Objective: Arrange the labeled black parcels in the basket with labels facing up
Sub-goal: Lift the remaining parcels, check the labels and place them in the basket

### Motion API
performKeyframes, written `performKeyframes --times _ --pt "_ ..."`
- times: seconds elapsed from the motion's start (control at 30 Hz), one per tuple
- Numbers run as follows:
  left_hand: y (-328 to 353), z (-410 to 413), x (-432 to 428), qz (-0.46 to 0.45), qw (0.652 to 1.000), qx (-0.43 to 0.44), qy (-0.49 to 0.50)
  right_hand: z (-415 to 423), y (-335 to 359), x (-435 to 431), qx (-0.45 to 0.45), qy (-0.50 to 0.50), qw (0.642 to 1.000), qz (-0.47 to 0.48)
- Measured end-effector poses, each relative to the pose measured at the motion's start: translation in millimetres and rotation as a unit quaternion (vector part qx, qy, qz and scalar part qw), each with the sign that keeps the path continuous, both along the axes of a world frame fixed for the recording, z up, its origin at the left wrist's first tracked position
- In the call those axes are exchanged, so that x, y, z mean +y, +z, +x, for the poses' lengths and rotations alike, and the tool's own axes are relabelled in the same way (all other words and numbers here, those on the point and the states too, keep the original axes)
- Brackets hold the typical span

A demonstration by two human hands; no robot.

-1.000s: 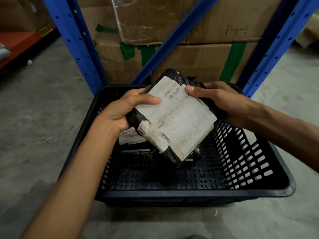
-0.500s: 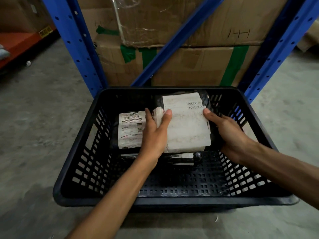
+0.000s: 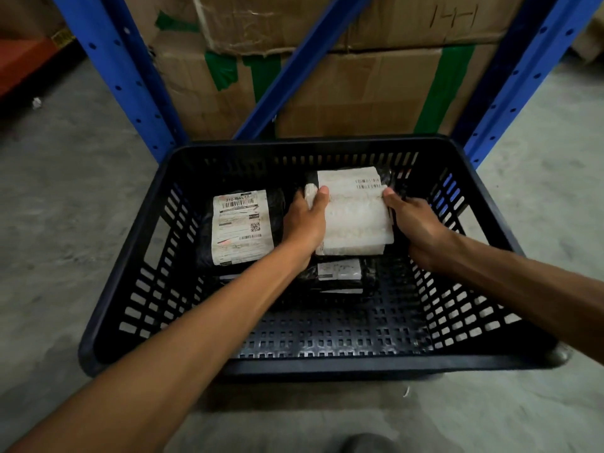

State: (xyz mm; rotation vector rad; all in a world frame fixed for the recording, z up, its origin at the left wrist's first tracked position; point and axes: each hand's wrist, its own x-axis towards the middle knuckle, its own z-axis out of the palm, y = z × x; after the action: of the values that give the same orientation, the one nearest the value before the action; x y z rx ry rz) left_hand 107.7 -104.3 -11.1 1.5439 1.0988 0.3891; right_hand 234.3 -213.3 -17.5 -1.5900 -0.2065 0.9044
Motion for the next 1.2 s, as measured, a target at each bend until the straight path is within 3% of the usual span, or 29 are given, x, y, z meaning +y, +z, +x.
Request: performKeyframes --times 0.23,0.4,0.47,0.6,0.8,1.07,1.2 --pt "0.0 6.3 14.1 -0.034 0.997 -0.047 0.041 1.8 -6.6 13.4 0.021 -0.015 1.0 -0.011" --pt "5.7 5.7 17.6 -0.11 0.988 -0.087 0.058 6.2 3.7 14.3 0.027 0.004 0.999 -0.023" --pt "10.5 4.4 18.1 -0.167 0.976 -0.12 0.076 14.0 12.0 8.0 0.037 0.049 0.998 -0.01" --pt "19.4 -1.6 21.0 -0.277 0.937 -0.188 0.097 27.5 22.6 -10.3 0.057 0.234 0.971 -0.009" --pt "40.0 -17.2 36.1 -0.338 0.906 -0.253 0.029 54.7 48.0 -12.1 0.032 0.28 0.959 0.016" --pt "54.8 -25.9 50.7 -0.313 0.931 -0.164 -0.089 62.3 80.8 10.8 0.063 0.164 0.98 0.096" --pt "62.7 -19.6 40.6 -0.289 0.935 -0.143 -0.149 61.0 84.0 13.3 0.057 0.207 0.977 0.013"
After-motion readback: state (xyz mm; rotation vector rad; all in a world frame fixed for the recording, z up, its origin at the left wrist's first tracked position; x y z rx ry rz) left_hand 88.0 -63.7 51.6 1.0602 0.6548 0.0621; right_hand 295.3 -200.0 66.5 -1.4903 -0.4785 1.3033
